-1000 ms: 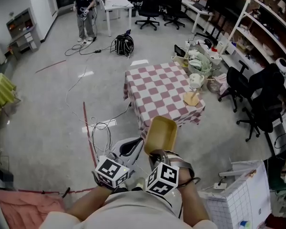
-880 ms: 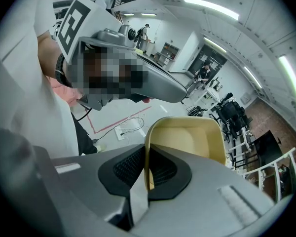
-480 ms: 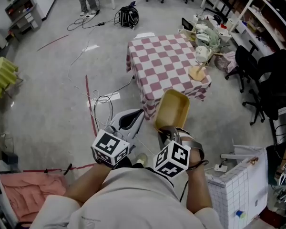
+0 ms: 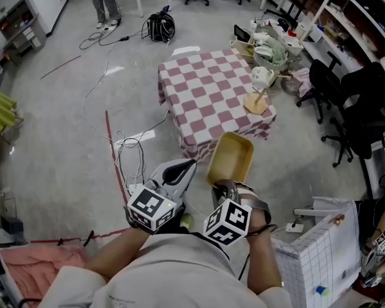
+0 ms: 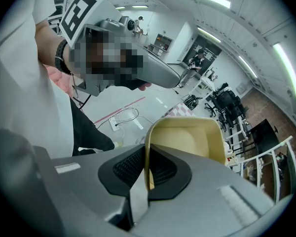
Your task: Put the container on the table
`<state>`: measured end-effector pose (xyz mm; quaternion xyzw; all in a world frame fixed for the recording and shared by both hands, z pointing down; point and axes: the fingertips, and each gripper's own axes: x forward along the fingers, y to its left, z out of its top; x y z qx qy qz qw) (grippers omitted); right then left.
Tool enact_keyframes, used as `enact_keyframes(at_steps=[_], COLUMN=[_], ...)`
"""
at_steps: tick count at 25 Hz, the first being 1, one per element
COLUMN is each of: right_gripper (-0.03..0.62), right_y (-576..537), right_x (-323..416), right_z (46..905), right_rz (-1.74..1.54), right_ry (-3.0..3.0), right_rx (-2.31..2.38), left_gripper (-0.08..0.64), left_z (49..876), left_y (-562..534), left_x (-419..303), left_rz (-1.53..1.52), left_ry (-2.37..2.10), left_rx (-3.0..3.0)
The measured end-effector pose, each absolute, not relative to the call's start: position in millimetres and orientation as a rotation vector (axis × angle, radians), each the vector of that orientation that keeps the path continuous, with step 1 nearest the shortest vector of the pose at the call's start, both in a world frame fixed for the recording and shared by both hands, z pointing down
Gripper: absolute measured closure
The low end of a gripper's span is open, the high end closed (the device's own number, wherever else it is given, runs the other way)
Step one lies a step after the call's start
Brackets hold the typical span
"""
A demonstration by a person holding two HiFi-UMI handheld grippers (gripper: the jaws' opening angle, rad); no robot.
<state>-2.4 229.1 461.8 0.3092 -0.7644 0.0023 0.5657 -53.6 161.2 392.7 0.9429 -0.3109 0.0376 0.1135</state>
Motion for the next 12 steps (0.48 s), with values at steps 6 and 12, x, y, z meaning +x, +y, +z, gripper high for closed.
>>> enact_keyframes(at_steps=[6,12], right_gripper=[0.563,0.563], right_y=[184.3,126.4], right_x=[14.5,23.1], right_z=[470.1,485.7], right_rz=[0.05,0.101], right_ry=[-1.765,-1.716], right_rx=[0.751,0.776], left_gripper=[0.555,0.555], left_z=[399.0,407.0], left_y=[111.4,53.4], left_x=[-30.3,-16.9], left_rz=[0.114,0.122], left_ry=[-0.837,-0.75], left_rx=[2.782,2.81])
